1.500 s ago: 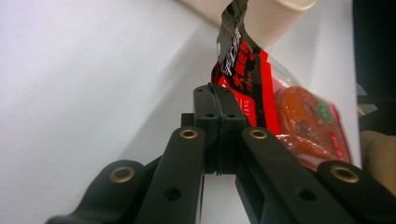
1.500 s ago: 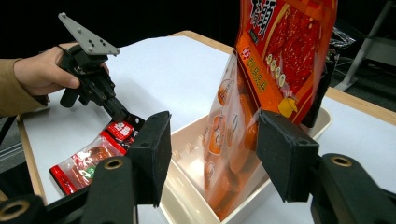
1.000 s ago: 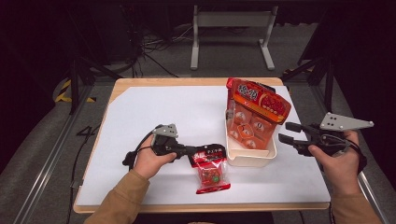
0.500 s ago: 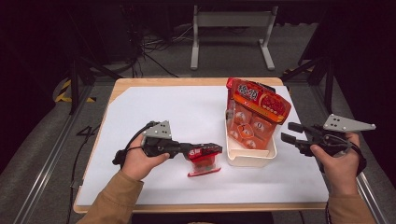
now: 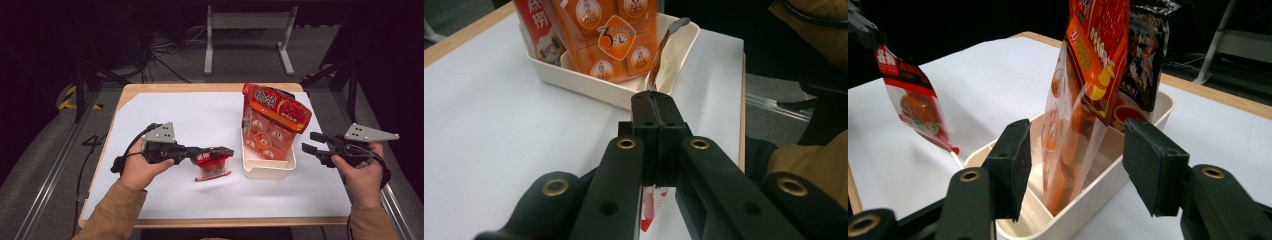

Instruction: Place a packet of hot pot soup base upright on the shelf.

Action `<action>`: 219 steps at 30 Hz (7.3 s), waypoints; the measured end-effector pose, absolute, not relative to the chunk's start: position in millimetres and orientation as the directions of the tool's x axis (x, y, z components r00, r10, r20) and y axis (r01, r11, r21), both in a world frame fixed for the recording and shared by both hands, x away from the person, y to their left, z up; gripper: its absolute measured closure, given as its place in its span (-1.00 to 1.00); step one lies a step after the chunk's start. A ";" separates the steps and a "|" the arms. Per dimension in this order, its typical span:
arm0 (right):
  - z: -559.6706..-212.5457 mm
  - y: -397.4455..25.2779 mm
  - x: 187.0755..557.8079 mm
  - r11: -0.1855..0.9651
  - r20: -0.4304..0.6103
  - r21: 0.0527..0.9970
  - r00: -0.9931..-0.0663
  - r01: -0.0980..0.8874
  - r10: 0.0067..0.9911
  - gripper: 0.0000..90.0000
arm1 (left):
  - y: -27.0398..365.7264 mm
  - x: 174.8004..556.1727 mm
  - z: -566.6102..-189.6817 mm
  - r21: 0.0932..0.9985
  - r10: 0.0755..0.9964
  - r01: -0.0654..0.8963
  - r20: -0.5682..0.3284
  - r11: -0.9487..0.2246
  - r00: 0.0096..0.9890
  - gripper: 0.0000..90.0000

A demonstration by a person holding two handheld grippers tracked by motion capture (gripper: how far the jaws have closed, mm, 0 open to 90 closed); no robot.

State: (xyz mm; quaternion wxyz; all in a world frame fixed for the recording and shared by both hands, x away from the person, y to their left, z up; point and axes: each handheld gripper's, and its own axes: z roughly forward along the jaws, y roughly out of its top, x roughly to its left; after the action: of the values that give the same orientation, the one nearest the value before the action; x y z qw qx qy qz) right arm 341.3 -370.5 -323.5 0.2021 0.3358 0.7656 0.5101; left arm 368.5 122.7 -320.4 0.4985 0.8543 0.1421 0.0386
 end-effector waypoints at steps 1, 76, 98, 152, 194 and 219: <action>-324.7 -370.3 341.7 0.255 0.035 0.916 -0.691 0.311 0.722 0.00 | 120.8 368.4 -315.2 0.863 0.274 0.194 -0.068 -0.466 0.959 1.00; -343.9 -393.0 352.9 0.214 0.084 0.908 -0.657 0.361 0.749 -0.01 | 6.6 398.5 -270.9 0.905 0.123 0.019 0.037 -0.426 0.992 1.00; -345.4 -396.0 352.7 0.194 0.102 0.910 -0.652 0.367 0.751 -0.03 | -23.8 400.9 -289.9 0.918 0.071 0.000 0.031 -0.397 0.997 1.00; -350.2 -393.1 357.8 0.188 0.123 0.904 -0.655 0.384 0.746 -0.08 | -22.2 408.5 -325.5 0.919 0.168 0.134 -0.075 -0.371 0.983 -0.30; -360.7 -386.8 362.4 0.226 0.080 0.906 -0.669 0.357 0.739 -0.33 | 141.4 376.1 -326.6 0.906 0.512 0.248 -0.041 -0.344 0.858 -0.52; -380.7 -388.0 370.0 0.243 0.055 0.908 -0.673 0.341 0.738 -0.39 | 184.4 374.0 -392.6 0.915 0.601 0.301 -0.084 -0.270 0.795 -0.56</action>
State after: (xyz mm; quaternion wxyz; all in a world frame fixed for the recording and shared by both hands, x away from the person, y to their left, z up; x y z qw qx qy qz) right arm 370.0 -388.0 -380.7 0.1972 0.3533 0.7634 0.5034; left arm 374.0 184.4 -392.6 0.5313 0.7844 0.2874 0.1409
